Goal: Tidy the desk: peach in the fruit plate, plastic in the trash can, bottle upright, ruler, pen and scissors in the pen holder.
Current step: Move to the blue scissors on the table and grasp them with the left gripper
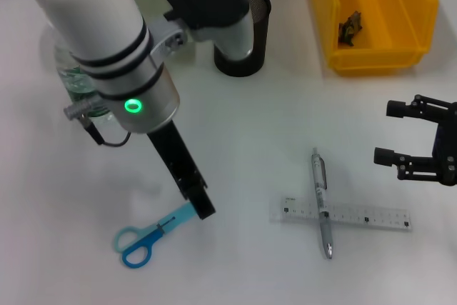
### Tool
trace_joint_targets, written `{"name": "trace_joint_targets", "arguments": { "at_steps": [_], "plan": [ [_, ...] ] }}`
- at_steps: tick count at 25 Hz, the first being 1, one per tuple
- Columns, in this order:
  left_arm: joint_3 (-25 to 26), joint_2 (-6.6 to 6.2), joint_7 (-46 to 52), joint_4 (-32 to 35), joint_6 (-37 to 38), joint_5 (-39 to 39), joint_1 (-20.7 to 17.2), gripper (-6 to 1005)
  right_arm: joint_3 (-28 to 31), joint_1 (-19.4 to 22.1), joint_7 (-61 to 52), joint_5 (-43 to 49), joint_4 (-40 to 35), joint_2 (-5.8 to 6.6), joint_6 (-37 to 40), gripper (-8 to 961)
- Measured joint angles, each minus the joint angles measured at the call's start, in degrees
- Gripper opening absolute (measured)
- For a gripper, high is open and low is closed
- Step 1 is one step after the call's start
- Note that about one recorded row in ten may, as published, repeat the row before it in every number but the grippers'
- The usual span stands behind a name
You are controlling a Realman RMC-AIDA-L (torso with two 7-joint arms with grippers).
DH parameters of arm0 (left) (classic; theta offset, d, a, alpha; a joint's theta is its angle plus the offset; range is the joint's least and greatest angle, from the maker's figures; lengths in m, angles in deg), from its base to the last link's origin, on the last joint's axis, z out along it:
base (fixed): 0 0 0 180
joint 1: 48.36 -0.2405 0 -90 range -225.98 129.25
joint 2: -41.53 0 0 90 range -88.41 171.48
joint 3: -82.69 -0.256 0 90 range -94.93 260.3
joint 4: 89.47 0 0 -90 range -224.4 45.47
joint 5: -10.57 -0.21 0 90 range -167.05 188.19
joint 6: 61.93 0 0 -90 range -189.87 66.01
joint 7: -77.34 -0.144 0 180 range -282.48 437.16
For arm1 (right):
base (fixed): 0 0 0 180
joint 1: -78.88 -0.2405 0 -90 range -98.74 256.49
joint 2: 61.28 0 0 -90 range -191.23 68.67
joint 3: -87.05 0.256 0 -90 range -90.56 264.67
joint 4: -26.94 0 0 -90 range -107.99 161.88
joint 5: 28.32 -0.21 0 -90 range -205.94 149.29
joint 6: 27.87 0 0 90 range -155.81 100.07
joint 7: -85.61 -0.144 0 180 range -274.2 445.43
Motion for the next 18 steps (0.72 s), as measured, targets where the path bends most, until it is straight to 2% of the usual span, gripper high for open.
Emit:
{"name": "trace_joint_targets", "arguments": {
  "at_steps": [3, 7, 9, 12, 18],
  "plan": [
    [-2.2, 0.00, 0.4, 0.4, -0.4, 0.2, -1.2, 747, 0.0, -0.6, -0.5, 0.0, 0.3, 0.08, 0.0, 824],
    [-2.2, 0.00, 0.4, 0.4, -0.4, 0.2, -1.2, 738, 0.1, -1.2, -1.4, 0.0, 0.3, 0.08, 0.0, 824],
    [-8.1, 0.00, 1.2, 2.3, -2.2, 0.7, -4.0, 733, 0.2, -1.4, -2.2, 0.0, 0.2, 0.10, 0.0, 824],
    [-10.6, 0.00, 1.3, 5.1, -2.5, 0.3, -5.6, 726, 0.1, -1.8, -3.2, 0.0, 0.0, 0.14, 0.2, 825],
    [-12.0, -0.01, 1.3, 4.5, -3.3, -3.4, -6.0, 713, 0.0, -2.4, -3.9, -0.2, -0.1, 0.09, 0.1, 825]
  ]
}}
